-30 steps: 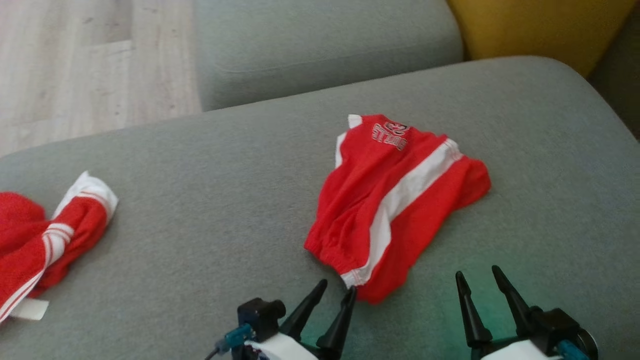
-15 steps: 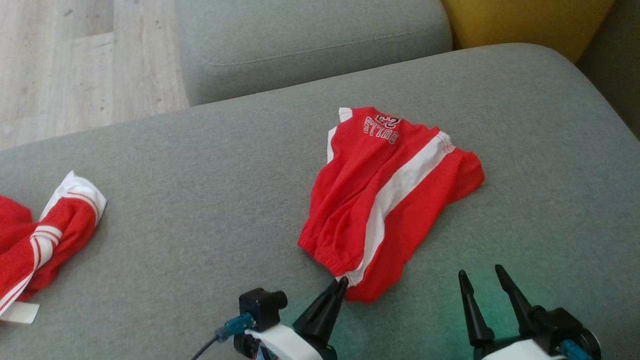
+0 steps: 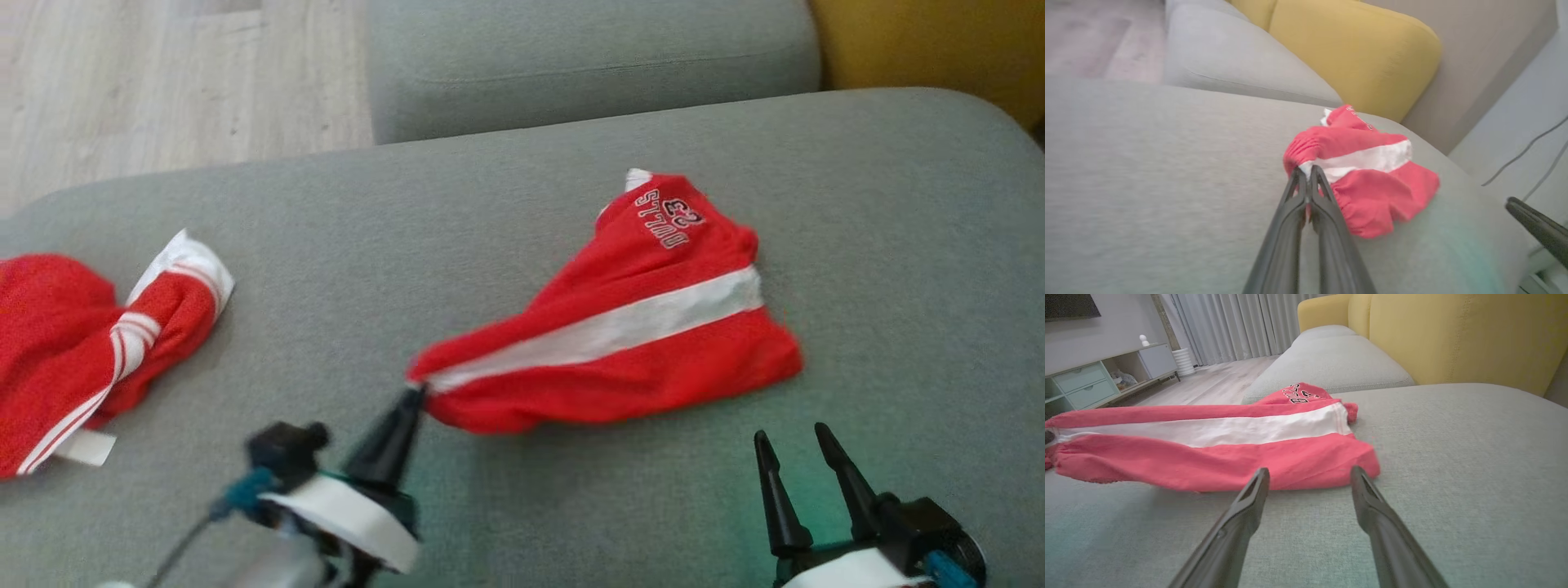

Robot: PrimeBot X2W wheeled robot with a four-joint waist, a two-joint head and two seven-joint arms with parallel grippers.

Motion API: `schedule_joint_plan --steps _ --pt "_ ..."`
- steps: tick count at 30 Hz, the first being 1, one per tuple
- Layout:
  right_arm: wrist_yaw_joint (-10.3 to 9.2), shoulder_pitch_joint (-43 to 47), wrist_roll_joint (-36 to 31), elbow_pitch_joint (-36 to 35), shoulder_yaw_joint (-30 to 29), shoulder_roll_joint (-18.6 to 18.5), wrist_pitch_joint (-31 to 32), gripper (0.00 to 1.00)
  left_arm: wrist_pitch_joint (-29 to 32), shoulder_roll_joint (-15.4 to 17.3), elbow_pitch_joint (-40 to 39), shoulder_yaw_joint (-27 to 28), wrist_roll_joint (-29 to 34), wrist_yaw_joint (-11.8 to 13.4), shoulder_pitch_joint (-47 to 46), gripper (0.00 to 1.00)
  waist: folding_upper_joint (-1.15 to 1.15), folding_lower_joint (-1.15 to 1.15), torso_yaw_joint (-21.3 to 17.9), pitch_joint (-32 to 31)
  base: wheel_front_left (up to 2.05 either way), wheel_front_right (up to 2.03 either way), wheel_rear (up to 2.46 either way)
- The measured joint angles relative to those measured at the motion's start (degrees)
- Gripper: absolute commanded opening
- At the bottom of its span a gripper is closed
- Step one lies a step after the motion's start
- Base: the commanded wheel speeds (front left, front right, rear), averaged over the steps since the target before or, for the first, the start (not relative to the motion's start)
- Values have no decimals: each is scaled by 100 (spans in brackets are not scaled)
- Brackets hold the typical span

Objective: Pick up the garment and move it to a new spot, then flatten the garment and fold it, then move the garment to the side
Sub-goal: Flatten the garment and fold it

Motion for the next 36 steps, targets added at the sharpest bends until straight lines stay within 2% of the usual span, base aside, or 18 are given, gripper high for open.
schedule_joint_plan --steps 7,12,14,20,25,34,36 --pt "0 -333 368 75 293 -1 0 100 -1 725 86 433 661 63 -280 0 0 0 252 173 0 0 0" --pt "0 -791 556 250 525 -3 0 100 -1 947 220 606 949 168 -564 0 0 0 345 341 0 0 0" --pt "0 -1252 578 508 725 -12 -1 100 -1 1003 285 722 1084 175 -778 0 0 1 423 482 0 0 0" --pt "0 -2162 839 1650 1415 -116 0 100 -1 957 514 722 1267 96 -1162 0 0 1 623 577 0 0 0" --pt "0 -2659 912 2622 1441 -162 0 100 -2 790 635 715 1328 48 -1315 0 0 1 710 546 0 0 0" --pt "0 -2980 999 3040 1489 -140 0 100 -1 689 762 678 1368 36 -1408 0 0 0 803 503 0 0 0" --pt "0 -2993 1074 3143 1552 -136 0 90 -1 688 778 654 1368 -1 -1408 0 0 0 814 482 0 0 0"
